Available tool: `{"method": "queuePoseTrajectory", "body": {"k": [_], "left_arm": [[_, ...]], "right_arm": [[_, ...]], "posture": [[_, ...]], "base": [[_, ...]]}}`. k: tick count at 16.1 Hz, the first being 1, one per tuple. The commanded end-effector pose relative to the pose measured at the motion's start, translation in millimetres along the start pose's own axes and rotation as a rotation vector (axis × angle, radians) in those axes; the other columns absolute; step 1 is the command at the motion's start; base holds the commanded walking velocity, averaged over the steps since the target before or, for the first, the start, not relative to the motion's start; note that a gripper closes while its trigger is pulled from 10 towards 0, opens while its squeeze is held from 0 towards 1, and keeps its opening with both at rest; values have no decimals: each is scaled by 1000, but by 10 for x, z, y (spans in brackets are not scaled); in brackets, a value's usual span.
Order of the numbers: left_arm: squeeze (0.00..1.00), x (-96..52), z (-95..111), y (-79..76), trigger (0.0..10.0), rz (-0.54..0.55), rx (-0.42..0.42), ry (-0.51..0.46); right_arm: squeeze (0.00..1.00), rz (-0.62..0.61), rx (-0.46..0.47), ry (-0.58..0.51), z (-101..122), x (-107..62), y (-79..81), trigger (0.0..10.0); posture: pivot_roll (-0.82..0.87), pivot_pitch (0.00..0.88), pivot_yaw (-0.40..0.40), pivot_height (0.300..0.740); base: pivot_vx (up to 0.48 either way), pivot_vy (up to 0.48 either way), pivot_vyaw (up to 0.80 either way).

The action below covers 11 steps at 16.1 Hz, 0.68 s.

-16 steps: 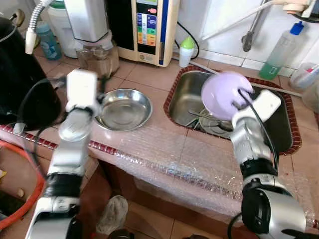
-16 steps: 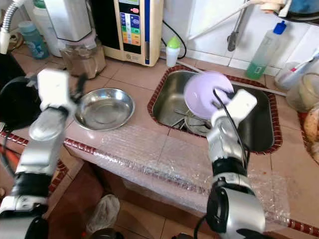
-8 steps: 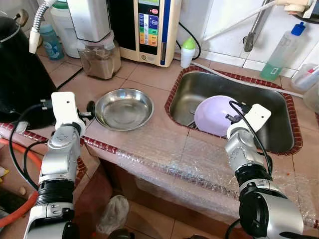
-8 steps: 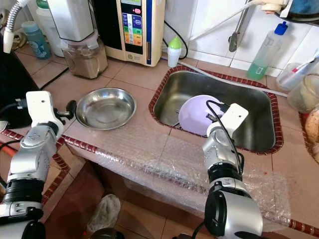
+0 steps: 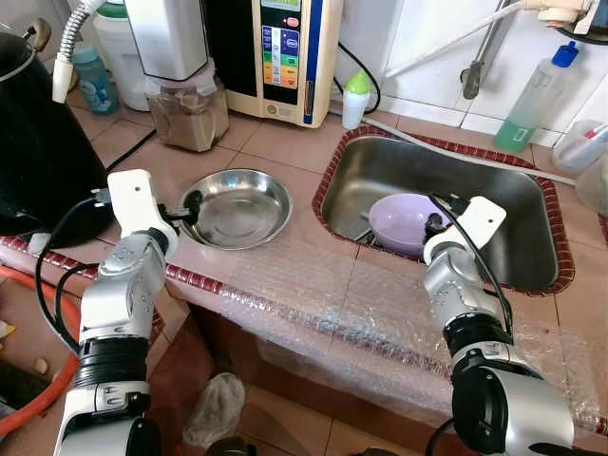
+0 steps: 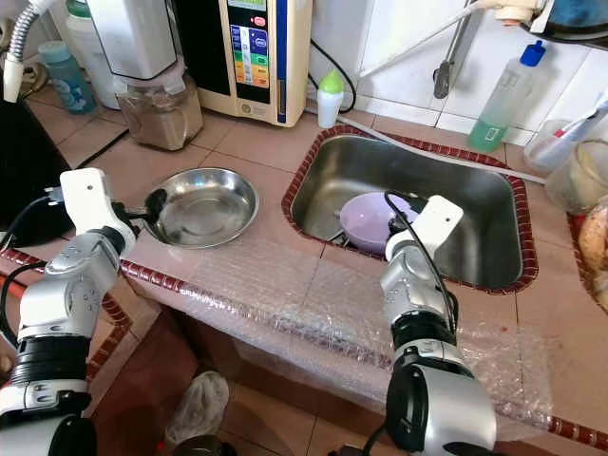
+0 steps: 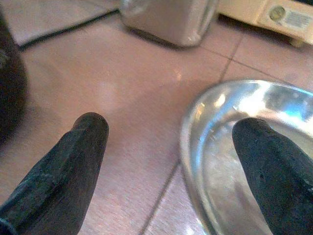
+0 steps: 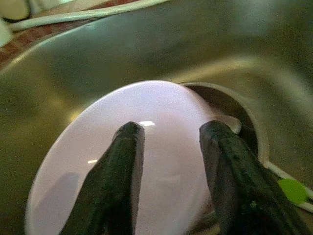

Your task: Kitchen organization

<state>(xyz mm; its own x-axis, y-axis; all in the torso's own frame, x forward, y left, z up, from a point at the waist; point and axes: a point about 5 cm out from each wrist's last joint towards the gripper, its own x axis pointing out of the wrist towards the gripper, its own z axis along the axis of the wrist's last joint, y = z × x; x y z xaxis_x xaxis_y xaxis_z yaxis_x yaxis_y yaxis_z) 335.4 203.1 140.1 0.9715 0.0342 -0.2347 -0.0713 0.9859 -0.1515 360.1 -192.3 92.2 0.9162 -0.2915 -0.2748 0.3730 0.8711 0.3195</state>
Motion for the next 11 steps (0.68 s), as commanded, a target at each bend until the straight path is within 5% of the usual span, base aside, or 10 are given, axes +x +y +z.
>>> {"method": "queuePoseTrajectory", "body": {"k": [1, 2, 3, 5, 8, 9, 10, 11], "left_arm": [[0, -4, 37, -79, 10000, -46, -11, 25], [0, -7, -15, -100, 10000, -60, -46, 68], [0, -10, -61, -108, 4706, -68, -76, 99], [0, -16, -87, -115, 0, -77, -95, 119], [0, -19, -70, -152, 0, -100, -116, 134], [0, -16, -52, -160, 0, -105, -137, 134], [0, -10, -39, -167, 0, -111, -162, 128], [0, -7, -35, -169, 0, -110, -184, 128]], "right_arm": [[1000, 69, -15, 12, -32, -18, 113, 10000], [1000, 119, -24, 11, -32, -29, 183, 10000], [1000, 181, -60, -1, -27, -49, 267, 10000], [1000, 239, -105, -25, -17, -73, 338, 10000], [1000, 287, -140, -38, -20, -101, 410, 10000], [604, 307, -150, -36, -19, -107, 438, 10000], [4, 319, -150, -32, -18, -111, 463, 10000], [0, 348, -151, -32, -10, -124, 505, 10000]], "posture": [[74, 0, 23, 740], [73, 0, 23, 740], [73, 0, 23, 740], [73, 0, 23, 740], [79, 0, 23, 740], [79, 0, 25, 740], [80, 0, 28, 740], [82, 0, 27, 740]], "base": [[0, 0, 0], [0, 0, 0], [0, 0, 0], [0, 0, 0], [0, 0, 0], [0, 0, 0], [0, 0, 0], [0, 0, 0]]}}
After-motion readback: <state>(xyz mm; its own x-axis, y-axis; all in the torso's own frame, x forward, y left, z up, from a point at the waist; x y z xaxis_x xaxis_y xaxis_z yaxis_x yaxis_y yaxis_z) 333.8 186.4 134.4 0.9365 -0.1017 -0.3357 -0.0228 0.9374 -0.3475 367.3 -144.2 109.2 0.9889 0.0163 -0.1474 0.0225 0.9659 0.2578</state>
